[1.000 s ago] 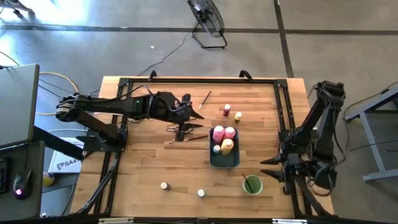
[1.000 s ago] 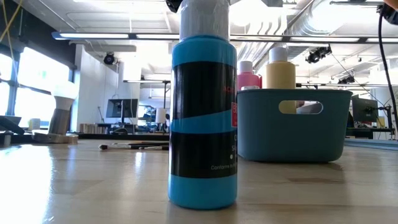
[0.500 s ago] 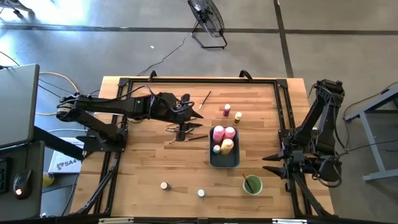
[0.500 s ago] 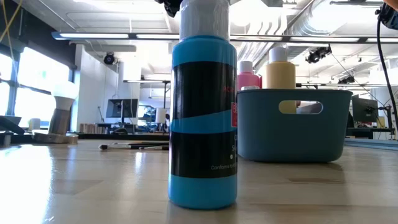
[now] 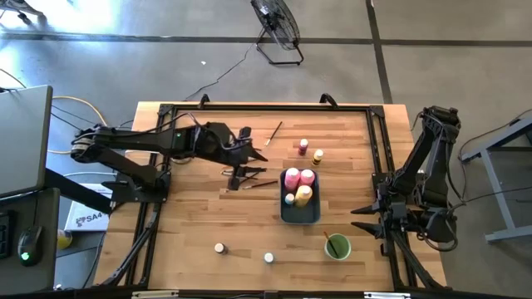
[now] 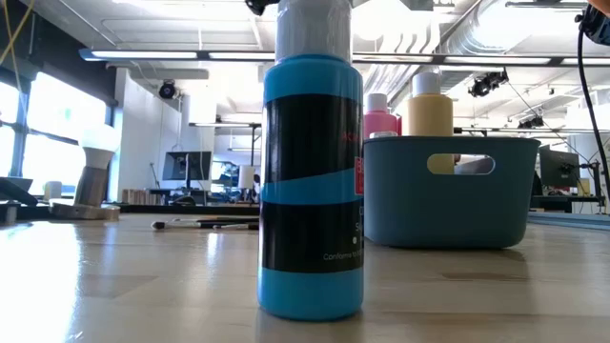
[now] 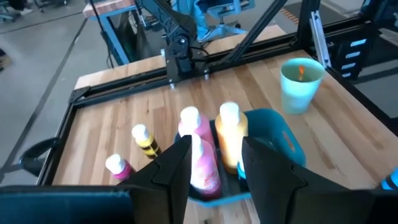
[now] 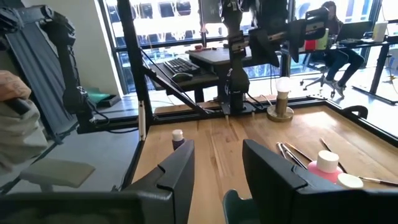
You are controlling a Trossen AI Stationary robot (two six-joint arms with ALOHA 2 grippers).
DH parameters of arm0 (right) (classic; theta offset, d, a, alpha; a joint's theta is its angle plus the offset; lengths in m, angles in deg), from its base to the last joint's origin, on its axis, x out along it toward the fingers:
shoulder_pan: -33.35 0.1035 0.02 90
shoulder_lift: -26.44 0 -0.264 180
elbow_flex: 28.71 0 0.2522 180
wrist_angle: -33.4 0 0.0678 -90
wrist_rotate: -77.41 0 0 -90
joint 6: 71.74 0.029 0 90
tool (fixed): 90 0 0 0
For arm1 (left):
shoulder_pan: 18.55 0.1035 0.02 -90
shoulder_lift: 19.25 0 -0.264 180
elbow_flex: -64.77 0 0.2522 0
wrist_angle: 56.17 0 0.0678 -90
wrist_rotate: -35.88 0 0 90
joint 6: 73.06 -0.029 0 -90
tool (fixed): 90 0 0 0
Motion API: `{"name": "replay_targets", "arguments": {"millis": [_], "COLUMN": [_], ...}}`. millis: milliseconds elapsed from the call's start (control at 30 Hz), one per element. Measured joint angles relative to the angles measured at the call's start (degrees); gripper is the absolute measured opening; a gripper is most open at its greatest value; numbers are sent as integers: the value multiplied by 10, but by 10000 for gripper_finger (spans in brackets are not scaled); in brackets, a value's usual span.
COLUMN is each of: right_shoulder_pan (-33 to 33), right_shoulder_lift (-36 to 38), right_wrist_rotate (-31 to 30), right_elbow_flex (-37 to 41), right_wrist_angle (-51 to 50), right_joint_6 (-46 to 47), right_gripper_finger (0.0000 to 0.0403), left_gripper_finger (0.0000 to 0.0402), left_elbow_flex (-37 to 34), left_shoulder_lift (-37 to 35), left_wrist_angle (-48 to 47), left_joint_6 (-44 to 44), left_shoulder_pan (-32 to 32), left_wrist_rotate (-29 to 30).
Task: Pick & Place Paint Supplies
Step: Put the black and silver paint brush into the green cup
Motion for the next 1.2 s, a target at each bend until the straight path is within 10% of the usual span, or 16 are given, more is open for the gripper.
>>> {"name": "replay_targets", "arguments": {"millis": [400, 800, 1200], "right_shoulder_pan": [-56, -279, -409], "right_shoulder_lift": [0, -3, -21], "right_wrist_rotate": [-57, 120, 246], "right_elbow_flex": [0, 0, 0], "right_wrist_angle": [-2, 3, 7], "right_joint_6": [-1, -30, -30], "right_gripper_finger": [128, 128, 128], "left_gripper_finger": [138, 138, 138], "left_elbow_flex": [-212, -335, -370], "left_shoulder_lift": [-229, -461, -509], "left_wrist_angle": [53, 60, 41], "left_joint_6": [27, 38, 91], "left_shoulder_pan": [-29, -29, -29], "left_wrist_rotate": [75, 41, 24]}}
